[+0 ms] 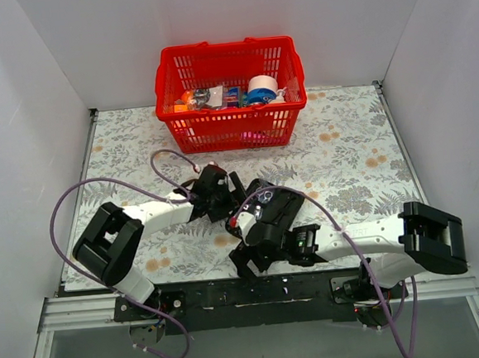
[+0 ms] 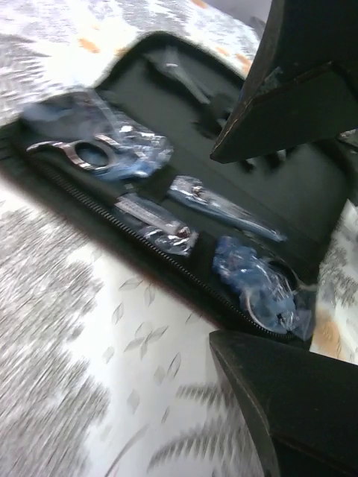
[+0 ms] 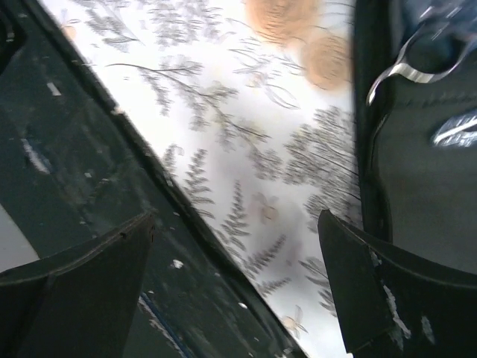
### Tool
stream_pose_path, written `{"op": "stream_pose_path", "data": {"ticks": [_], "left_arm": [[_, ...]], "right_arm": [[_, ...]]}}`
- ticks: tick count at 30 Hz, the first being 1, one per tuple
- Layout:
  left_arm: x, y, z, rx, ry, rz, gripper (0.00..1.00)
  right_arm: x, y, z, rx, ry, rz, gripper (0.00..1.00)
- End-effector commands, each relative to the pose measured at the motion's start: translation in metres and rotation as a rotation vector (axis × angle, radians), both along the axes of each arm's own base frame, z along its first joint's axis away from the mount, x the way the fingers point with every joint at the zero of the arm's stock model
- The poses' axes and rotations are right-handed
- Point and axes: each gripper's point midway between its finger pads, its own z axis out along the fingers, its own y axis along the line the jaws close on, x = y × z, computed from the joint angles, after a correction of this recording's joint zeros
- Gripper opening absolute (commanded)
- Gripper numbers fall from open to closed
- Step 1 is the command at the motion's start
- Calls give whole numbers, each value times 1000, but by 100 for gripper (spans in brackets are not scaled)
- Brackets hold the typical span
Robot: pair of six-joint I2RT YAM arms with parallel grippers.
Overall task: Sort the hair-cutting tools
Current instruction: Adjust the hairdressing tool bag at the center of the board.
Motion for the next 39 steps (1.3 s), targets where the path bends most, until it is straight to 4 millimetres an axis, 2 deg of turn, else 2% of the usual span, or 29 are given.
{"op": "stream_pose_path", "data": {"ticks": [1, 3, 5, 6, 10, 13, 20, 25, 26, 27, 29, 32, 33, 34, 35, 36, 37, 38, 39], "left_arm": [[-44, -30, -16, -21, 66, -83, 98], [-62, -35, -28, -14, 93, -107, 98], [-71, -37, -33, -17, 112, -106, 98], [-81, -35, -39, -8, 126, -118, 98], [-100, -34, -42, -9, 138, -122, 98], [-110, -30, -40, -18, 142, -121, 98], [-133, -29, -29, -58, 136, -111, 98], [-152, -36, -39, -46, 155, -120, 98], [-153, -40, -40, -49, 154, -124, 98], [-156, -42, -43, -41, 159, -134, 98], [-157, -44, -44, -34, 155, -142, 98], [-152, -42, -35, -13, 122, -139, 98], [-149, -40, -32, -2, 107, -135, 98], [-145, -43, -18, -19, 79, -132, 98], [-143, -32, -18, 29, 70, -119, 98], [-141, -29, -13, 43, 58, -114, 98], [-136, -32, 7, 18, 24, -105, 98], [-133, -18, 8, 75, 16, -81, 98], [-130, -15, 15, 88, 4, -79, 98]], "right_arm": [[23, -30, -1, -24, -33, -121, 98], [28, -44, -4, -35, -33, -154, 98], [35, -53, -3, -31, -35, -186, 98], [35, -61, -8, -48, -32, -196, 98], [42, -88, -15, -79, -41, -260, 98], [45, -98, -11, -70, -52, -292, 98], [62, -110, 21, -57, -130, -381, 98], [87, -132, 45, -93, -259, -517, 98], [90, -133, 55, -82, -272, -541, 98], [95, -139, 59, -93, -303, -571, 98], [96, -140, 67, -73, -325, -559, 98], [88, -135, 71, -22, -270, -548, 98], [83, -135, 66, -16, -244, -541, 98], [81, -133, 65, 2, -230, -541, 98], [78, -132, 67, 38, -218, -537, 98], [71, -131, 57, 44, -185, -517, 98], [68, -128, 57, 67, -169, -508, 98], [65, -126, 58, 99, -152, -504, 98], [60, -124, 55, 114, -117, -497, 98]]}}
